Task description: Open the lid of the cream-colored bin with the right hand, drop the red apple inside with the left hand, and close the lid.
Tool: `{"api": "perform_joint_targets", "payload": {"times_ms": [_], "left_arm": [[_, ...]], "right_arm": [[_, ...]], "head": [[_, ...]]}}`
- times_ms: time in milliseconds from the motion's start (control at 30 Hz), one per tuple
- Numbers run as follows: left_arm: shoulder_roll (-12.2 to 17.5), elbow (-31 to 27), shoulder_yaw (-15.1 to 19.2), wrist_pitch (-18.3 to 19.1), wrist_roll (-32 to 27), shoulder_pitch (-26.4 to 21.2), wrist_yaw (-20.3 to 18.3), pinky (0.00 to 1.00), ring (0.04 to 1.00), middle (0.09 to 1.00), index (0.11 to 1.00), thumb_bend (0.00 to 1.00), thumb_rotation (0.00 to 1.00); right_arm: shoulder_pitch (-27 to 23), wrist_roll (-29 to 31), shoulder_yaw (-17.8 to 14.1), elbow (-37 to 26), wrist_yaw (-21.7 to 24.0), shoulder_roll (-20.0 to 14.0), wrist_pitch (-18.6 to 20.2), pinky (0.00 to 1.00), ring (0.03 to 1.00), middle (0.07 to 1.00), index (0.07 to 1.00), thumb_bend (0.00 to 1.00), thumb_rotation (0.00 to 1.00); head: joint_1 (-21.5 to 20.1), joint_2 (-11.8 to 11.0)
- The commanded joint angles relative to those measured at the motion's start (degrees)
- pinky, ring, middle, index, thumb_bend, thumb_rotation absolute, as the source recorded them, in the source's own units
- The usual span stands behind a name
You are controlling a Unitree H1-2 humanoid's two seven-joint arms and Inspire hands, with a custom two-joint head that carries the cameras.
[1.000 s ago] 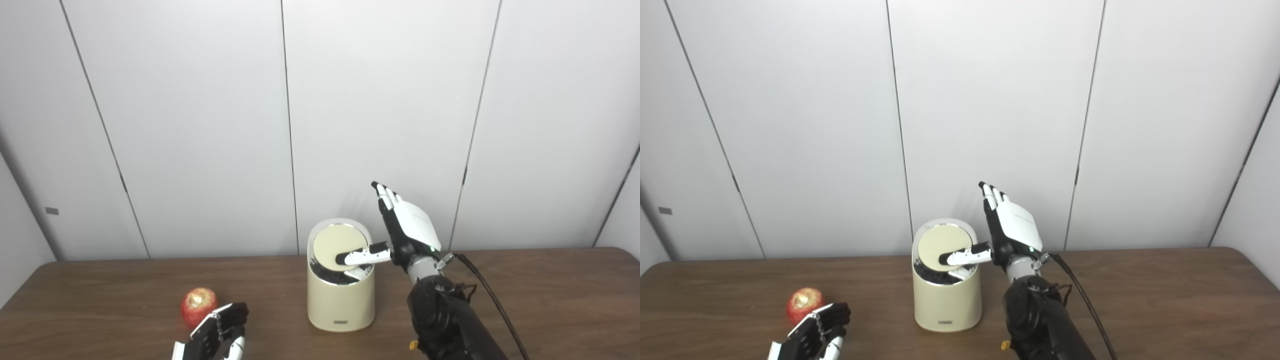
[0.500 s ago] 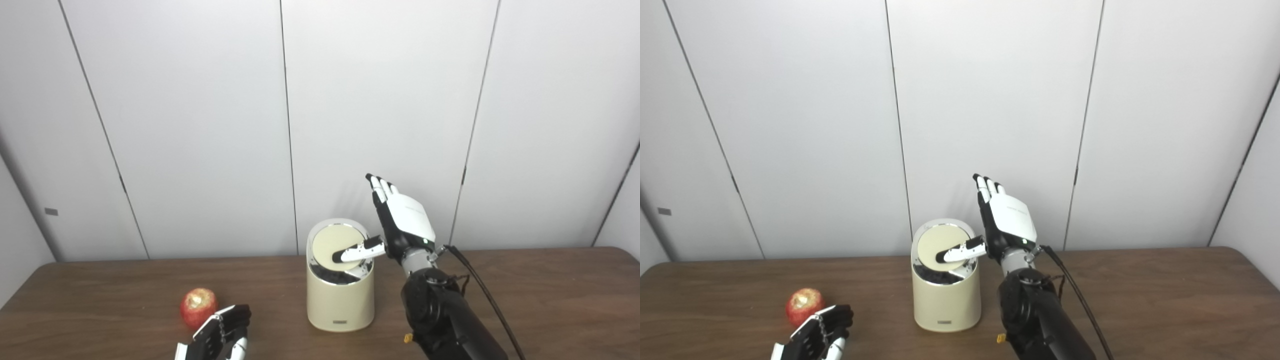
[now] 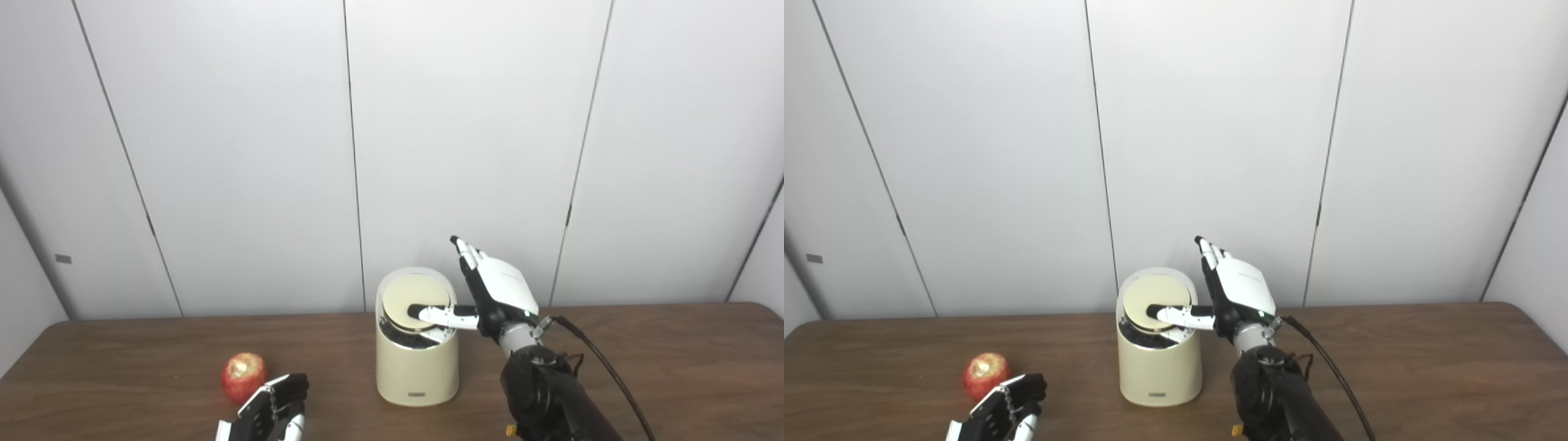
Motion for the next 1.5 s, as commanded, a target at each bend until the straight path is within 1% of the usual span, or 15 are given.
{"api": "perform_joint_targets", "payload": {"times_ms": [0,167,333,433,533,800,900,1033,1167,1267,1333,1367,1400,1433,1467], "left_arm": [[-0.22,0.62,-0.52,-0.56,0.40,0.94,0.40,0.68,0.731,0.721,0.708,0.20,0.23],[-0.01,1.10,-0.54,-0.98,-0.21,0.84,0.02,0.69,0.729,0.722,0.707,0.20,0.22],[0.07,1.30,-0.55,-1.19,-0.24,0.85,0.02,0.68,0.728,0.721,0.709,0.20,0.22],[0.14,1.44,-0.54,-0.96,-0.28,0.76,-0.05,0.69,0.733,0.725,0.710,0.20,0.23],[0.26,1.87,-0.47,-1.31,-0.20,0.56,0.07,0.69,0.731,0.724,0.709,0.20,0.23],[0.67,2.77,-0.22,-1.58,-1.03,0.21,-0.17,0.69,0.726,0.723,0.708,0.19,0.17],[0.90,2.65,-0.24,-1.47,-0.98,0.20,-0.17,0.68,0.721,0.718,0.706,0.19,0.15],[1.13,2.64,-0.18,-1.60,-1.39,0.23,-0.34,0.68,0.720,0.721,0.707,0.19,0.11],[1.47,3.17,-0.03,-1.93,-1.90,0.01,-0.46,0.68,0.717,0.723,0.708,0.19,0.08],[1.67,3.68,0.08,-2.42,-2.42,-0.25,-0.56,0.67,0.714,0.723,0.707,0.19,0.05],[1.91,3.90,0.17,-2.59,-2.79,-0.41,-0.77,0.67,0.712,0.719,0.704,0.19,0.07],[2.13,3.92,0.20,-2.58,-2.90,-0.48,-0.90,0.67,0.713,0.718,0.702,0.19,0.09],[2.34,4.10,0.24,-2.84,-3.13,-0.56,-1.06,0.68,0.718,0.720,0.703,0.19,0.11],[2.51,4.34,0.33,-3.18,-3.37,-0.66,-1.15,0.68,0.721,0.721,0.704,0.19,0.12],[2.59,4.37,0.45,-3.17,-3.48,-0.69,-1.12,0.68,0.724,0.722,0.705,0.19,0.13]], "right_arm": [[-3.14,0.04,-0.60,-2.69,-0.03,-0.24,-1.28,0.90,0.956,0.945,0.964,0.78,0.98],[-2.15,0.89,-1.00,-2.99,-0.37,-0.38,-2.39,0.89,0.941,0.907,0.945,0.80,1.00],[-1.41,2.89,-1.87,-2.94,-0.51,-0.27,-3.28,0.91,0.959,0.939,0.960,0.86,1.00],[-0.92,4.81,-3.01,-2.24,-2.13,-0.30,-6.22,0.91,0.957,0.952,0.988,0.89,1.00],[-0.26,7.60,-4.74,-1.76,-3.28,-0.07,-9.19,0.93,0.981,0.985,0.999,0.99,1.00],[1.54,12.07,-7.08,-1.71,-5.23,-0.34,-16.98,0.96,1.000,1.000,1.000,1.00,1.00],[3.21,13.70,-8.19,-5.08,-4.80,-0.18,-17.60,0.99,1.000,1.000,1.000,1.00,1.00],[5.77,13.88,-9.14,-10.45,-5.62,0.08,-18.88,0.96,1.000,1.000,1.000,1.00,1.00],[8.70,13.55,-10.34,-16.83,-6.42,0.92,-18.81,0.99,1.000,1.000,1.000,1.00,1.00],[12.50,12.70,-11.51,-21.79,-8.97,1.75,-20.50,0.94,1.000,1.000,1.000,1.00,1.00],[14.69,11.50,-12.14,-23.01,-11.29,2.70,-21.72,0.93,0.991,1.000,1.000,0.95,0.98],[16.23,10.92,-12.56,-22.42,-13.91,3.18,-24.14,0.88,0.961,0.988,1.000,0.87,0.96],[17.87,10.18,-13.09,-20.85,-17.48,3.49,-27.61,0.82,0.910,0.949,0.966,0.67,0.89],[19.40,9.32,-13.60,-19.15,-20.92,3.79,-30.67,0.77,0.872,0.912,0.918,0.52,0.81],[20.75,8.29,-14.04,-17.76,-23.54,3.99,-32.72,0.72,0.834,0.872,0.869,0.40,0.71]], "head": [[0.00,0.00],[-0.06,-0.18],[-0.12,-0.46],[-0.17,-0.62],[-0.27,-0.79],[-0.66,-1.38],[-0.88,-1.39],[-1.08,-1.48],[-1.10,-1.57],[-0.79,-1.57],[-0.95,-1.58],[-1.17,-1.65],[-1.26,-1.69],[-1.36,-1.75],[-1.41,-1.75]]}}
